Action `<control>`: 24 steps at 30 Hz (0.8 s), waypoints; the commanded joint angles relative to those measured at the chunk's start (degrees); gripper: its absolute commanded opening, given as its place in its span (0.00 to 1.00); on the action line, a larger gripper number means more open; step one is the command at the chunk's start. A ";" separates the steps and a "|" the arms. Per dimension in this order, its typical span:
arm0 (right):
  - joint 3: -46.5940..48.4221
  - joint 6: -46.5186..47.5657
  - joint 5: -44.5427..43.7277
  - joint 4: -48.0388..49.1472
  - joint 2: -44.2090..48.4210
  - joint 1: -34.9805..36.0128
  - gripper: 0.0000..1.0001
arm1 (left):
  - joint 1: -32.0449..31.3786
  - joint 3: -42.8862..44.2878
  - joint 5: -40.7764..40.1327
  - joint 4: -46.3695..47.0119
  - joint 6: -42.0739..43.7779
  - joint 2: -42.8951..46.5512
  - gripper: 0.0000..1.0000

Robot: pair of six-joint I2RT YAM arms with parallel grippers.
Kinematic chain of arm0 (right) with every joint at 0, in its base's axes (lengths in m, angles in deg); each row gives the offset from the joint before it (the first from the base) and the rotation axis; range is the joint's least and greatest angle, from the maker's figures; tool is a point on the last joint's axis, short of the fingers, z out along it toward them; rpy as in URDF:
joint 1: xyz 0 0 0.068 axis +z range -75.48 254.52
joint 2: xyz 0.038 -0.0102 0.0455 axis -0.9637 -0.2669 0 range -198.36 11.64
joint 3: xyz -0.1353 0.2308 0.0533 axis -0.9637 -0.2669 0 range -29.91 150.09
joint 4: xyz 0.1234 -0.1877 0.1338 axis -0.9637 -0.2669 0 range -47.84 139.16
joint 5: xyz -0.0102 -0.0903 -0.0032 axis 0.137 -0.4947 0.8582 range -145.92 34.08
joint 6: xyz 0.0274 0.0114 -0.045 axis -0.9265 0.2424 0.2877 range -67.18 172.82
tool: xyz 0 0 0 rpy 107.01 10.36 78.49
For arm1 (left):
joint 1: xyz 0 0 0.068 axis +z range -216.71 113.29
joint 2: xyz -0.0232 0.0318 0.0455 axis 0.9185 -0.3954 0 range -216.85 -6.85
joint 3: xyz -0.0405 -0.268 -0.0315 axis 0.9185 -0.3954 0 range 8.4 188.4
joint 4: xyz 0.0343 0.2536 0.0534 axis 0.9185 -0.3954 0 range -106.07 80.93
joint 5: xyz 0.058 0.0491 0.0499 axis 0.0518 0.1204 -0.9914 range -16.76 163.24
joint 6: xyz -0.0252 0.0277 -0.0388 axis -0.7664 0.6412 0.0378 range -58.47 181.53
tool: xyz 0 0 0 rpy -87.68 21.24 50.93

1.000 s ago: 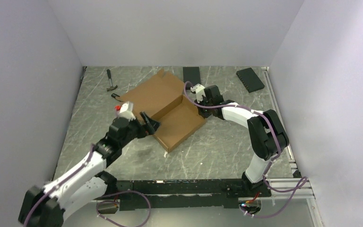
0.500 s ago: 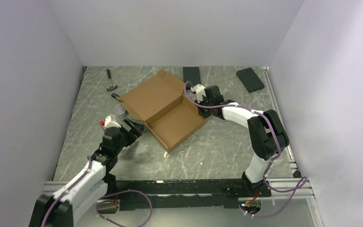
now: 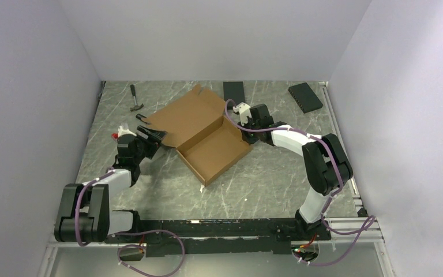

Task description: Fold the paper box

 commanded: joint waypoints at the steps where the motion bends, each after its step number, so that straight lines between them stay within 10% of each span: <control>1: 0.26 1.04 1.07 -0.08 1.80 -0.21 0.03 | 0.65 4.81 0.17 3.76 2.26 -2.13 0.75; 18: 0.26 0.98 1.62 -0.22 1.60 -0.21 0.03 | 1.23 10.77 4.26 0.55 8.14 -10.35 0.38; 24: 0.35 0.93 2.12 -0.27 1.67 -0.23 0.03 | 1.25 13.22 5.09 -3.84 11.60 -8.70 0.02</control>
